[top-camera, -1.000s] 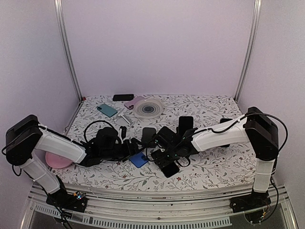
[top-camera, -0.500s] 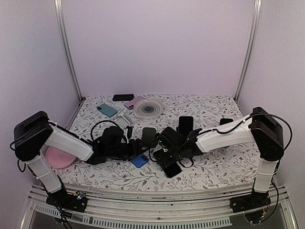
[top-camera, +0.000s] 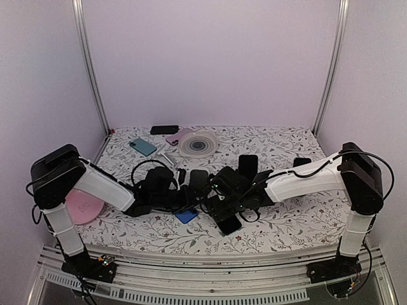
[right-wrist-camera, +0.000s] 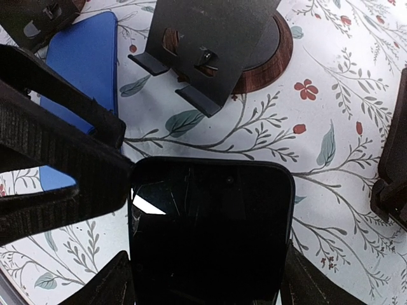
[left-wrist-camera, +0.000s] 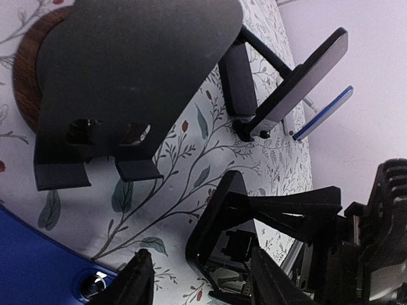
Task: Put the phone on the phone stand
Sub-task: Pass from the right arm to the left
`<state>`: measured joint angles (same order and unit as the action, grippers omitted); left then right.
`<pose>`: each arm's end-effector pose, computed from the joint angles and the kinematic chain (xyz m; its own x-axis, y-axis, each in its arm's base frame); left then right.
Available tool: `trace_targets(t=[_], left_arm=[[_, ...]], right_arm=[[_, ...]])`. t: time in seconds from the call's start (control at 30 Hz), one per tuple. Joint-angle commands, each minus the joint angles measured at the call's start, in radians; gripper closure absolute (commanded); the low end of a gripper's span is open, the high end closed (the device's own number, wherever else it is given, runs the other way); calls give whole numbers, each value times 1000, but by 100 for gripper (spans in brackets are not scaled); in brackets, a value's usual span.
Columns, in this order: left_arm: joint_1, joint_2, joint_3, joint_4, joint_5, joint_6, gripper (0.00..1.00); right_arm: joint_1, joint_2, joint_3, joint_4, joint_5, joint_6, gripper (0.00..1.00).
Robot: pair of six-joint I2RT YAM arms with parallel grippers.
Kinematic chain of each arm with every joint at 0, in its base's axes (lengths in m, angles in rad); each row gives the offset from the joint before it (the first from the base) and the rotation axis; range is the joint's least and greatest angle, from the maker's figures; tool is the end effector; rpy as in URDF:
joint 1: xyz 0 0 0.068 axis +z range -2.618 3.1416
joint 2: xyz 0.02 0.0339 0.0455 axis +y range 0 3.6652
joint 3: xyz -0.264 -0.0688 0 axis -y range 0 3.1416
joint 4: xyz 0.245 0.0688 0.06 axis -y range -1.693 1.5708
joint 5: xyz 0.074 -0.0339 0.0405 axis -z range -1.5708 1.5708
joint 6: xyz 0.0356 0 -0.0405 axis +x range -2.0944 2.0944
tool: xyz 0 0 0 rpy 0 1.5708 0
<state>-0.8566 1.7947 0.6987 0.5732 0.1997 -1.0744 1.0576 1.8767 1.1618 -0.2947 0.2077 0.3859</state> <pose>0.2163 -0.2603 0.1261 -0.9060 -0.2706 -0.3255 0.1188 0.5757 -0.8090 0.1938 0.3290 0.1578 -0.6857 -0.4665 -0.5588 -0.5834 0.8113 0.0386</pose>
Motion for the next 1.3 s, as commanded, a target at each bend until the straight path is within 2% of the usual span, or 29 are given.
trace_targets(t=[0.0,0.83,1.0,1.27], left_arm=[[-9,29,28,53,41,7,49],[-18,121,40,203,136,-64,59],[-19,127,42,210,141,-69,66],[-18,133,43,229,153,-70,87]], right_arm=[[-7,-51,-10,40,17,15,32],[-7,-68,-11,49,10,12,32],[-7,-70,-11,49,9,12,32],[-7,-69,-14,50,6,11,32]])
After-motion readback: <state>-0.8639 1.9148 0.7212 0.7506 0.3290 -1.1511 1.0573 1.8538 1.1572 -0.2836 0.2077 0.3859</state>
